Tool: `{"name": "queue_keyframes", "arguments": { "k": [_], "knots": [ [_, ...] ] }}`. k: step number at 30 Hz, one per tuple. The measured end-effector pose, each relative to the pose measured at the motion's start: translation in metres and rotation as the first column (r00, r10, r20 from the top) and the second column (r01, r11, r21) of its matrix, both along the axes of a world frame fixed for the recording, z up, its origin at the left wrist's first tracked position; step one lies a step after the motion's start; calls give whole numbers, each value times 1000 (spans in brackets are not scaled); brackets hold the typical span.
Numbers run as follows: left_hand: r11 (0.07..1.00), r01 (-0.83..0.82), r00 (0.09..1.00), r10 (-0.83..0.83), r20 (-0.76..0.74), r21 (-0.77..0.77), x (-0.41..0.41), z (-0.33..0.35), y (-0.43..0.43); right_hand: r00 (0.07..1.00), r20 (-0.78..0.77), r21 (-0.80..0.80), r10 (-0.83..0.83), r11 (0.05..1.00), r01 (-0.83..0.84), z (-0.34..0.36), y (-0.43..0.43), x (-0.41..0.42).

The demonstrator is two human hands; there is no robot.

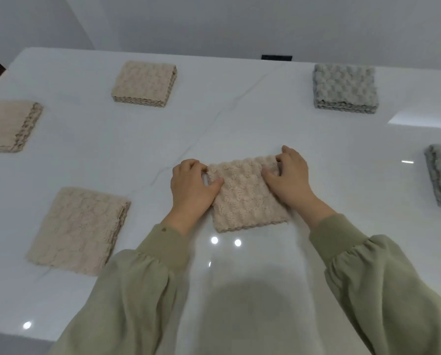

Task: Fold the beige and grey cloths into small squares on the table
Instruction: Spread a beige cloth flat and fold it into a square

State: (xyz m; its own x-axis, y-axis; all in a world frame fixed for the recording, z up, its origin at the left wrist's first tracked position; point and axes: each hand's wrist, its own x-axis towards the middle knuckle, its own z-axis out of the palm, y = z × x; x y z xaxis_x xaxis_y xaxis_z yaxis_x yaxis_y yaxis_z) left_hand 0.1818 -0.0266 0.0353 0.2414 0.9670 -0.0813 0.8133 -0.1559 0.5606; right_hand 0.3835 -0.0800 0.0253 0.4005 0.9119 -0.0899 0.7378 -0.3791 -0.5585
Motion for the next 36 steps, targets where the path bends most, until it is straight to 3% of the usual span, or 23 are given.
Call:
{"name": "queue_keyframes", "arguments": {
  "k": [2,5,8,12,18,23,30,36],
  "knots": [
    [995,-19,998,25,54,-97,1,9,-2,988,-150,18,-44,999,47,14,-4,-5],
    [958,-32,952,116,282,-284,-1,25,-11,899,-403,-29,-173,984,177,36,-16,-14],
    [872,23,885,209,416,-488,-1,39,-21,854,-470,-104,-224,975,198,47,-30,-17],
    [746,92,859,275,431,-660,3,40,-31,809,-497,-170,-315,949,265,47,-47,-11],
    [743,109,856,268,443,-660,53,38,-68,821,-424,-197,-383,924,328,41,-97,26],
    [792,163,893,135,429,-589,110,37,-111,833,-407,-154,-375,927,342,39,-148,76],
    [905,-10,937,157,312,-426,164,32,-177,833,-457,-175,-312,950,260,35,-198,130],
    [926,-53,962,147,229,-374,166,32,-205,885,-396,-197,-247,964,180,36,-221,137]
  ]
}}
